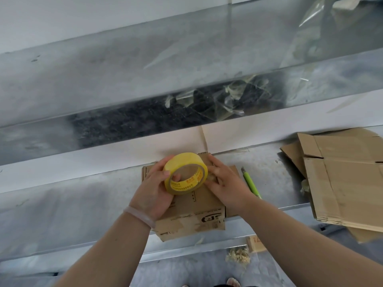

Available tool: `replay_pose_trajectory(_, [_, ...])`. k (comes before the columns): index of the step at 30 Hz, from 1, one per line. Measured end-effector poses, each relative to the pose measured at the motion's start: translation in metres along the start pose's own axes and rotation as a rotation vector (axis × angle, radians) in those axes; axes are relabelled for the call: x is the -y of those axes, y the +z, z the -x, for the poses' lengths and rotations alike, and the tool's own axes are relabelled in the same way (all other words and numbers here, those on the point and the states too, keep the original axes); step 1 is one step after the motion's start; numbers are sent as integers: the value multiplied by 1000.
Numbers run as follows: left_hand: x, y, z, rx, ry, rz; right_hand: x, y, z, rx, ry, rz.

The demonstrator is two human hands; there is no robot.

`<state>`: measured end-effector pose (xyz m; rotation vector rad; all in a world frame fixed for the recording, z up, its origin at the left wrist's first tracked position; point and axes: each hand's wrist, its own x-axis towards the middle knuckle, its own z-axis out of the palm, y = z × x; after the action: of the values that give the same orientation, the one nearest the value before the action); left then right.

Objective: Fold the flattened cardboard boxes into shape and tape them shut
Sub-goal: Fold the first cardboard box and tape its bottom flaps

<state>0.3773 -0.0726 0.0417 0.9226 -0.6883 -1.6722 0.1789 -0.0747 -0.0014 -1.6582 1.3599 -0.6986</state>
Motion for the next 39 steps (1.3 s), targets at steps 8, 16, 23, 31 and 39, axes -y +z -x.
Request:
replay_pose_trajectory(8, [3, 9, -3, -37, 58, -7, 9, -12, 5, -54, 146, -569])
replay_pose_trajectory(16, [3, 5, -5, -36, 44, -67, 9, -15, 7, -195, 175, -193])
replay_pose_trajectory(23, [-6, -15, -10, -45, 13, -154, 10, -31, 9, -229, 209, -206])
replay_pose_trajectory(31, [-11, -16, -9, 4, -22, -140, 18, -36, 9, -360, 161, -260])
replay_pose_trajectory(39, [-14, -3, -10, -69, 0, -274, 16, -75, 9, -440, 206, -405])
